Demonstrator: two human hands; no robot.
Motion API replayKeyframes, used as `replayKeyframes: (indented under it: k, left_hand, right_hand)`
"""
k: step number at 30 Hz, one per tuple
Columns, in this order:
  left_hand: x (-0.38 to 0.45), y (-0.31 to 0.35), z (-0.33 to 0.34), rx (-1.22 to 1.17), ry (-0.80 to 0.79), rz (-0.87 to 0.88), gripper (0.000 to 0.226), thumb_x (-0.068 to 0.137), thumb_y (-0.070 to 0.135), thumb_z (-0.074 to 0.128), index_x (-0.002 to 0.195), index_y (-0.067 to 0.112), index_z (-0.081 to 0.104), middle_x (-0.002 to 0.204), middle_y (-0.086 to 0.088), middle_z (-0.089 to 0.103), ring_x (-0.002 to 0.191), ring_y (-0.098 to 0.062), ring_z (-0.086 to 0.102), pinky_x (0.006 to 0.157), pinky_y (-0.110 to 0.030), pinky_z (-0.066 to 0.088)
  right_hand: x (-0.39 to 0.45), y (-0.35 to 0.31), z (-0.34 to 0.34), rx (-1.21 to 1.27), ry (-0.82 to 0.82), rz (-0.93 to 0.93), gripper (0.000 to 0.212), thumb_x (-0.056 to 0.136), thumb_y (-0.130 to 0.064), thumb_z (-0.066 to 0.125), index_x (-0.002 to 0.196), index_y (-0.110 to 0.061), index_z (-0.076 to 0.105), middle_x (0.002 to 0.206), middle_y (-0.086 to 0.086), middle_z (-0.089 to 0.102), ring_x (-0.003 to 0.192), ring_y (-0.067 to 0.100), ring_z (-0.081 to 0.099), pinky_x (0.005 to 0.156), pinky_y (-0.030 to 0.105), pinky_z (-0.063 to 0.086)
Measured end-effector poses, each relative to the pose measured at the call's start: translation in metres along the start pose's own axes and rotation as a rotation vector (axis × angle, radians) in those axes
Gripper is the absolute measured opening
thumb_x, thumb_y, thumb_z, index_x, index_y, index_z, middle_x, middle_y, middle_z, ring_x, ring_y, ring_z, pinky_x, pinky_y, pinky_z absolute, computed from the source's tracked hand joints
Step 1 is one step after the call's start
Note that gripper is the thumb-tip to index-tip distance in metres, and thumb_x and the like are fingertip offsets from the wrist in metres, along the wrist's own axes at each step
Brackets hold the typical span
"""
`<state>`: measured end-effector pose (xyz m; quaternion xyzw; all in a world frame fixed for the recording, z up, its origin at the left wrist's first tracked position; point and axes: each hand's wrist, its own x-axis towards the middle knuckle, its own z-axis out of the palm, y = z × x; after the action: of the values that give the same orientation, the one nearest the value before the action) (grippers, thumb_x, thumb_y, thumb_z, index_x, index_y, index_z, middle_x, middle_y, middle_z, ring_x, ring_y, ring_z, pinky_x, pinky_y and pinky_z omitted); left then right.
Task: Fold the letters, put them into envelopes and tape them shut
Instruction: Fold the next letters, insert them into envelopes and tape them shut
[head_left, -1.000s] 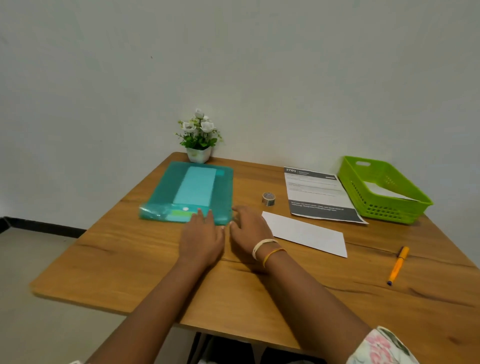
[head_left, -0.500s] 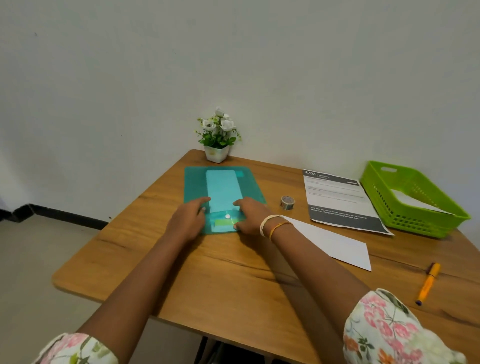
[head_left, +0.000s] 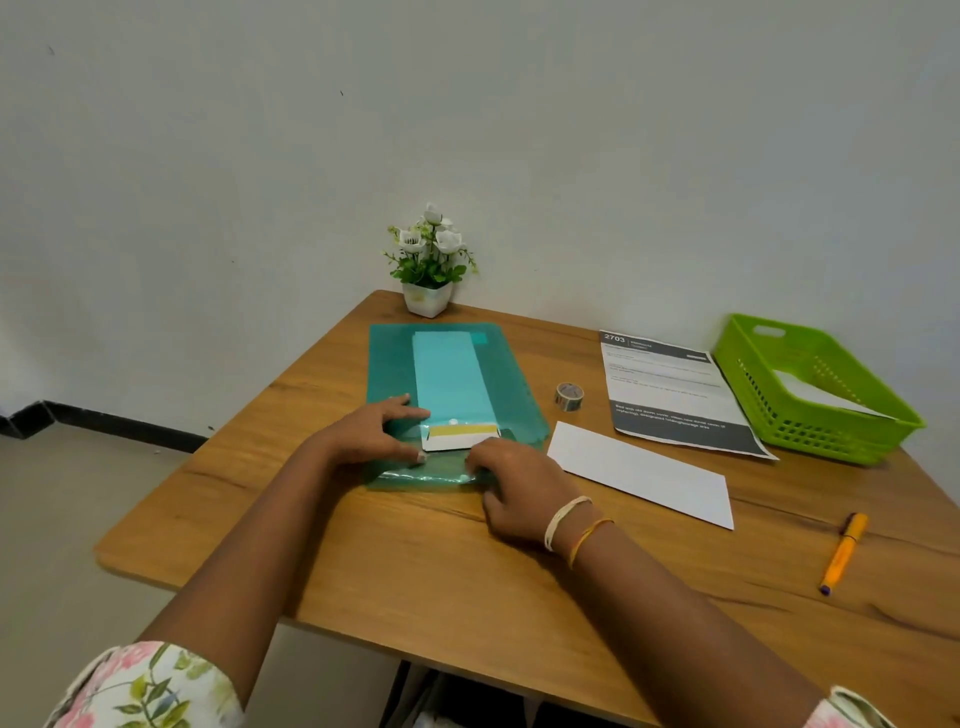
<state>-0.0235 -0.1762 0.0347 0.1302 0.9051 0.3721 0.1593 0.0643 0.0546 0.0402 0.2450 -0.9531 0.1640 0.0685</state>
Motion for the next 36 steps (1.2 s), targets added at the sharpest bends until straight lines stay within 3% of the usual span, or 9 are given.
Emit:
replayKeyframes:
  k: [4,7,10,12,14,20,26,30,36]
  left_hand:
    - [-0.001,-0.005,0.002,-0.099,0.116,0.044,0.055,0.082,0.013,0.073,0.133,0.024,0.055,0.154,0.0,0.034,0.138,-0.021,0.034,0.114,-0.04,0.032]
    - [-0.008,-0.009,0.013,-0.153,0.394,0.09,0.035,0.081,0.01,0.07,0.116,0.019,0.069,0.134,0.0,0.059,0.122,-0.014,0.053,0.105,-0.03,0.04]
    - [-0.014,-0.008,0.027,-0.076,0.588,0.127,0.022,0.079,0.012,0.073,0.101,0.016,0.076,0.112,0.0,0.071,0.107,-0.01,0.062,0.096,-0.021,0.042]
    - [-0.016,-0.006,0.029,-0.077,0.623,0.129,0.019,0.081,0.015,0.073,0.099,0.016,0.077,0.106,0.0,0.073,0.102,-0.007,0.064,0.092,-0.02,0.043]
    - [-0.017,-0.006,0.028,-0.061,0.655,0.146,0.017,0.083,0.017,0.072,0.099,0.016,0.077,0.103,-0.001,0.074,0.096,-0.005,0.063,0.088,-0.02,0.045]
    - [-0.016,-0.009,0.031,-0.005,0.704,0.22,0.018,0.085,0.022,0.07,0.099,0.012,0.077,0.098,0.0,0.075,0.084,0.002,0.062,0.076,-0.011,0.045]
    - [-0.017,-0.01,0.033,0.079,0.674,0.27,0.017,0.085,0.021,0.071,0.099,0.013,0.077,0.1,-0.001,0.075,0.094,-0.011,0.068,0.086,-0.025,0.052]
    - [-0.018,-0.011,0.033,0.078,0.68,0.27,0.018,0.085,0.023,0.071,0.1,0.015,0.077,0.101,0.001,0.075,0.094,-0.01,0.067,0.086,-0.028,0.054]
    - [-0.019,-0.009,0.032,0.081,0.66,0.253,0.019,0.085,0.023,0.071,0.101,0.015,0.076,0.1,0.001,0.075,0.093,-0.01,0.067,0.084,-0.031,0.055]
  right_hand:
    - [-0.003,-0.002,0.006,0.131,0.059,0.097,0.023,0.082,-0.026,0.055,0.101,-0.017,0.065,0.101,0.0,0.066,0.089,0.015,0.058,0.077,0.032,0.053]
    - [0.009,-0.006,0.01,0.08,0.162,0.178,0.024,0.092,-0.028,0.048,0.097,-0.015,0.067,0.094,0.004,0.068,0.087,0.022,0.061,0.072,0.033,0.051]
    - [0.026,-0.01,0.01,-0.024,0.163,0.212,0.029,0.091,-0.026,0.053,0.12,-0.021,0.055,0.101,0.006,0.069,0.094,0.027,0.062,0.075,0.035,0.049]
    - [0.035,-0.012,0.01,-0.106,0.095,0.213,0.044,0.092,-0.026,0.054,0.135,-0.026,0.043,0.109,0.007,0.066,0.099,0.03,0.062,0.076,0.038,0.05]
    - [0.043,-0.013,0.009,-0.163,0.056,0.222,0.042,0.095,-0.023,0.049,0.137,-0.025,0.042,0.112,0.01,0.063,0.101,0.032,0.061,0.077,0.04,0.051]
    - [0.044,-0.014,0.01,-0.201,0.136,0.175,0.013,0.095,-0.019,0.05,0.1,-0.015,0.061,0.093,0.008,0.062,0.083,0.03,0.062,0.063,0.033,0.047]
    - [0.03,-0.009,0.015,-0.235,0.287,0.06,0.007,0.084,-0.014,0.06,0.081,-0.009,0.064,0.088,0.007,0.056,0.079,0.024,0.052,0.063,0.039,0.046]
    - [0.03,-0.006,0.013,-0.249,0.316,0.04,0.004,0.079,-0.013,0.066,0.078,-0.011,0.064,0.088,0.007,0.059,0.081,0.023,0.052,0.064,0.037,0.046]
    - [0.043,-0.008,0.001,0.158,0.099,0.323,0.024,0.075,-0.034,0.077,0.07,-0.023,0.056,0.079,-0.003,0.065,0.076,0.016,0.059,0.065,0.032,0.048]
